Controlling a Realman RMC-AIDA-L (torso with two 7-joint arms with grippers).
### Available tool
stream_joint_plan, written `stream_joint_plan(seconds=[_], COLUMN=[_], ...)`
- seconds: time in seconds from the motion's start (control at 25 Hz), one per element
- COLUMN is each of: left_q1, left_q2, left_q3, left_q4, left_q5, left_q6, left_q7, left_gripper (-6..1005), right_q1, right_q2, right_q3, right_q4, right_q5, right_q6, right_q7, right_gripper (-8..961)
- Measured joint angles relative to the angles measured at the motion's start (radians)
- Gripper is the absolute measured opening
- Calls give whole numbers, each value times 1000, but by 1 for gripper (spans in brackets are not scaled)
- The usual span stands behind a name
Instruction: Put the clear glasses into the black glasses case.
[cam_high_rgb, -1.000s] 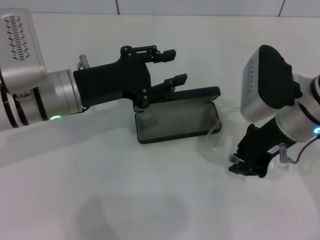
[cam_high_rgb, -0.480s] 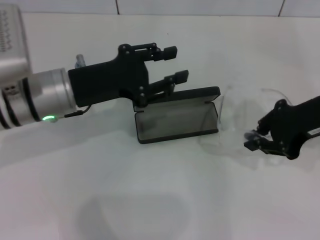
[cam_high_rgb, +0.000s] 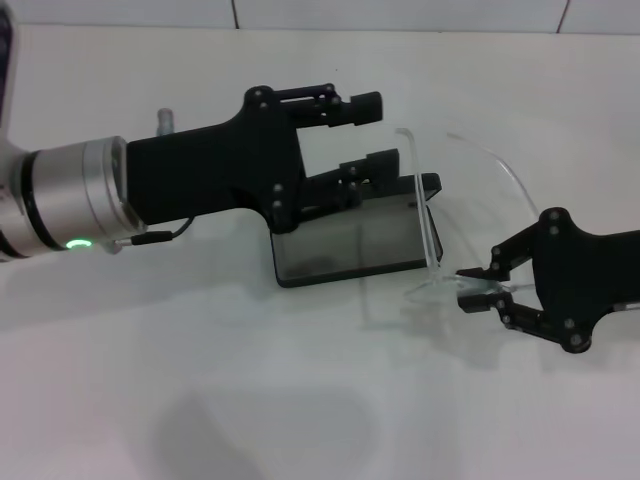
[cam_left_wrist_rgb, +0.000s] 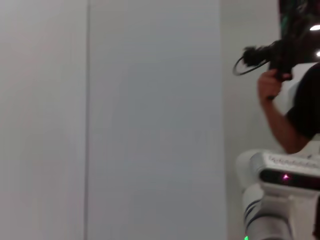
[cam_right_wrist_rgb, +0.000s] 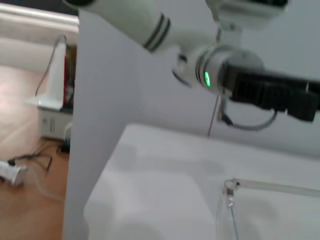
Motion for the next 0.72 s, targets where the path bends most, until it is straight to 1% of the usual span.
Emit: stream_joint_plan(seconds=[0.12,0.24,0.32,0.72], left_q1=[-24,-42,-66,-140], left_q2=[0,0,-4,-6], left_q3=[1,6,11,13], left_q4=[-33,-54,-76,-132], left_q5=[3,9,25,106], left_q6=[13,16,26,35], left_q7=[1,1,-3,-60], left_gripper=[500,500,500,500], right_q1=[5,8,9,9], right_q2=[0,-1,0,3], right_q3=[2,12,15,15], right_q4=[66,102,109,111], right_q5=[67,102,111,134], right_q6=[-18,-36,-41,-45], right_q7=[-100,-160,-179,-219], right_gripper=[124,125,125,125])
